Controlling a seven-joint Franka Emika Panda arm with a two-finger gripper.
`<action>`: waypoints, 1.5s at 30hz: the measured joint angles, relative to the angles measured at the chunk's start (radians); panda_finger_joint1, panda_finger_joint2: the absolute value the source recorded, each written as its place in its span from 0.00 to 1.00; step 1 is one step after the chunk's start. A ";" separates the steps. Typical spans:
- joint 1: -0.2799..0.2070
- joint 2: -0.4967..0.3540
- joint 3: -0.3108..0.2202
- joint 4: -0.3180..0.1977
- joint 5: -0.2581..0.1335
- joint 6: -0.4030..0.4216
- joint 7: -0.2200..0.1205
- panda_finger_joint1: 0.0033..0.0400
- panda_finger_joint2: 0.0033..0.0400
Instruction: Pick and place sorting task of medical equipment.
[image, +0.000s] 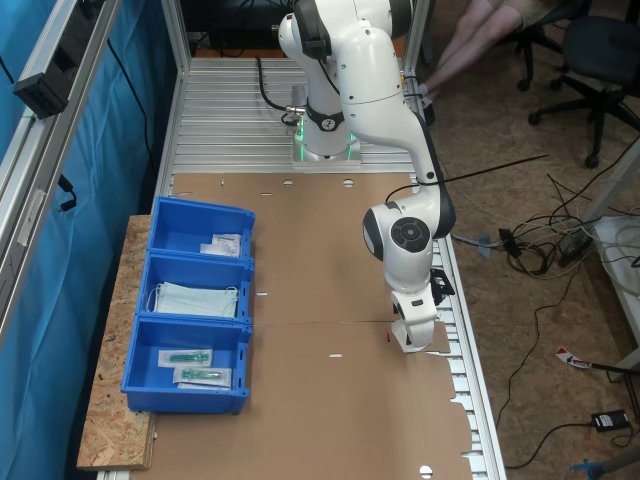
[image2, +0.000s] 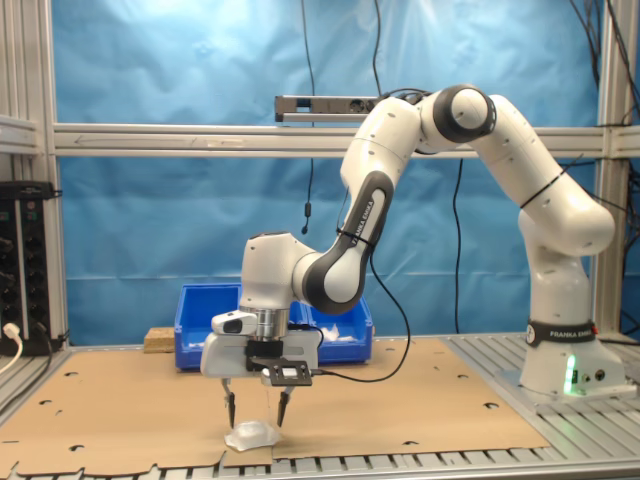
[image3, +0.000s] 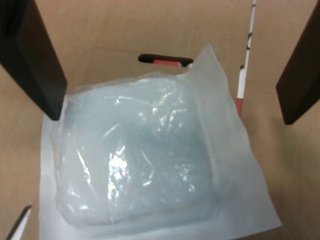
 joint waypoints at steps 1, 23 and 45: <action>0.000 0.000 0.000 0.001 0.000 0.000 0.000 1.00 1.00; 0.001 0.001 0.025 0.009 0.000 0.000 0.000 1.00 1.00; 0.001 0.030 0.026 0.009 0.000 0.000 0.000 1.00 1.00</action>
